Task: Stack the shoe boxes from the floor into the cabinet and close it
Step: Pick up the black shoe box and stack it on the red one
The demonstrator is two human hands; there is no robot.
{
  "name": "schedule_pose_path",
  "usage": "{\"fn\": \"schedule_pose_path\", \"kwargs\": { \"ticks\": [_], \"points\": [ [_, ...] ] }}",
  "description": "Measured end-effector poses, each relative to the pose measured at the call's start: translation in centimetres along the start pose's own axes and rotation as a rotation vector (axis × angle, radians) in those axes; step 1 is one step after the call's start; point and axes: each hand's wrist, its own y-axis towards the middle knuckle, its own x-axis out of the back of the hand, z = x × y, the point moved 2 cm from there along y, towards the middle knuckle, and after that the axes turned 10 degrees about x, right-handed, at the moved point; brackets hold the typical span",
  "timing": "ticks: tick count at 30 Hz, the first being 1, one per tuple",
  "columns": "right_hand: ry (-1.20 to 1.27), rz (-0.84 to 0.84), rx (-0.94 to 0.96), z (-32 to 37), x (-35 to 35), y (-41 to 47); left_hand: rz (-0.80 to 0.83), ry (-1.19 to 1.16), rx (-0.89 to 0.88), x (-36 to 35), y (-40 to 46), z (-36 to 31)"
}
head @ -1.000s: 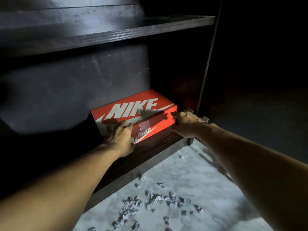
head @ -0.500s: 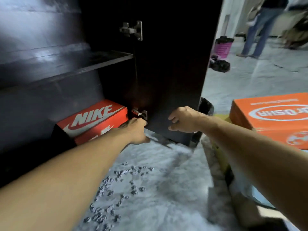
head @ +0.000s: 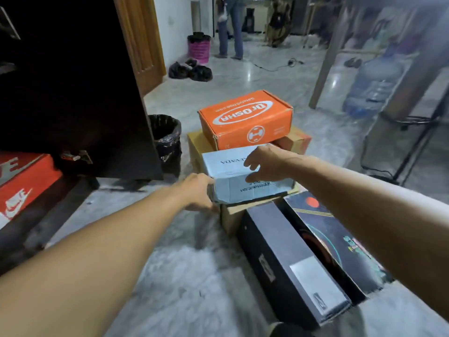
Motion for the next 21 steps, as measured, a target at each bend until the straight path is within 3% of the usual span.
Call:
{"fn": "schedule_pose_path", "kwargs": {
  "ticks": [10, 18, 21],
  "points": [
    [0.059, 0.105, -0.313, -12.1, -6.6, -13.3, 0.208, 0.066, -0.19, -12.8, 0.1, -10.7],
    [0.025, 0.135, -0.299, -10.7, -14.5, -19.0, 0.129, 0.254, -0.15, -18.1, 1.7, -11.6],
    [0.045, 0.24, -0.341, -8.0, -17.0, -19.8, 0.09, 0.241, -0.1, -18.1, 2.9, -10.6]
  ]
}}
